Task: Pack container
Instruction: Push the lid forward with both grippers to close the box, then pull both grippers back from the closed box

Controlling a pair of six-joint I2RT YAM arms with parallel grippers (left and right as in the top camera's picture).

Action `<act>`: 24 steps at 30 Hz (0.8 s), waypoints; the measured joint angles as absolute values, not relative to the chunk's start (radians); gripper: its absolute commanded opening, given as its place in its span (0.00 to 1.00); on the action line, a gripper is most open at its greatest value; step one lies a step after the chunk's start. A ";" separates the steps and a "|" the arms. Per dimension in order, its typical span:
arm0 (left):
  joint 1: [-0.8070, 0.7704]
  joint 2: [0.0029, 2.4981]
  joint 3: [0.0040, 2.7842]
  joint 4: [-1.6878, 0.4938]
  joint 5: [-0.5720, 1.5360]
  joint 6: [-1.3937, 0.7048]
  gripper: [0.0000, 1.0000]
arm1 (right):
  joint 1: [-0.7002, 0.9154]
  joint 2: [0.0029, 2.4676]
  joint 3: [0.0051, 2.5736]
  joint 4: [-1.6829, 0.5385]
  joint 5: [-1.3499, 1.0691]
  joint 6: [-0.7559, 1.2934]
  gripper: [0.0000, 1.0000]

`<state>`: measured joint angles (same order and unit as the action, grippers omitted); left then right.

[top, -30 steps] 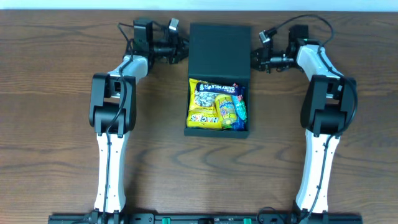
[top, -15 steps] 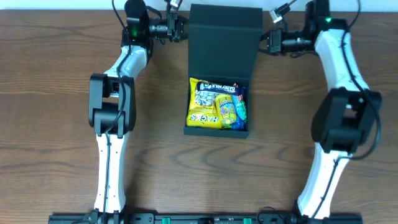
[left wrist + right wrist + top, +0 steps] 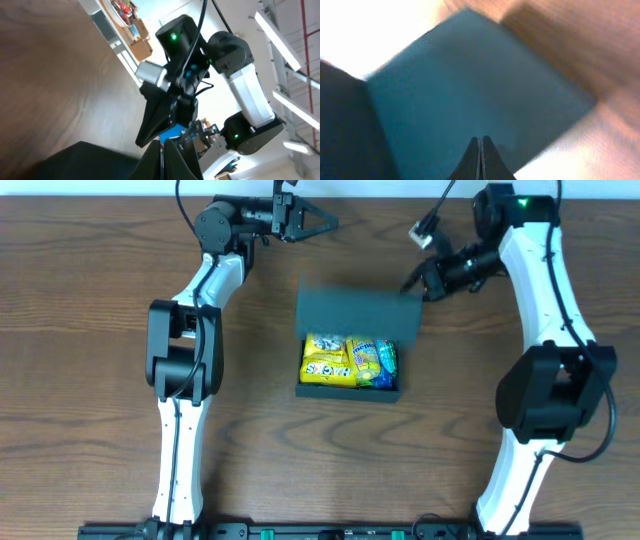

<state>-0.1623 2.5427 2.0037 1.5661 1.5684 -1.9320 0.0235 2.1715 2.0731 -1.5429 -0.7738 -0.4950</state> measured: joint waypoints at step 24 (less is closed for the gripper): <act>-0.068 2.540 2.022 0.170 1.203 -1.120 0.05 | 0.029 2.093 2.073 -1.456 -0.672 -0.368 0.01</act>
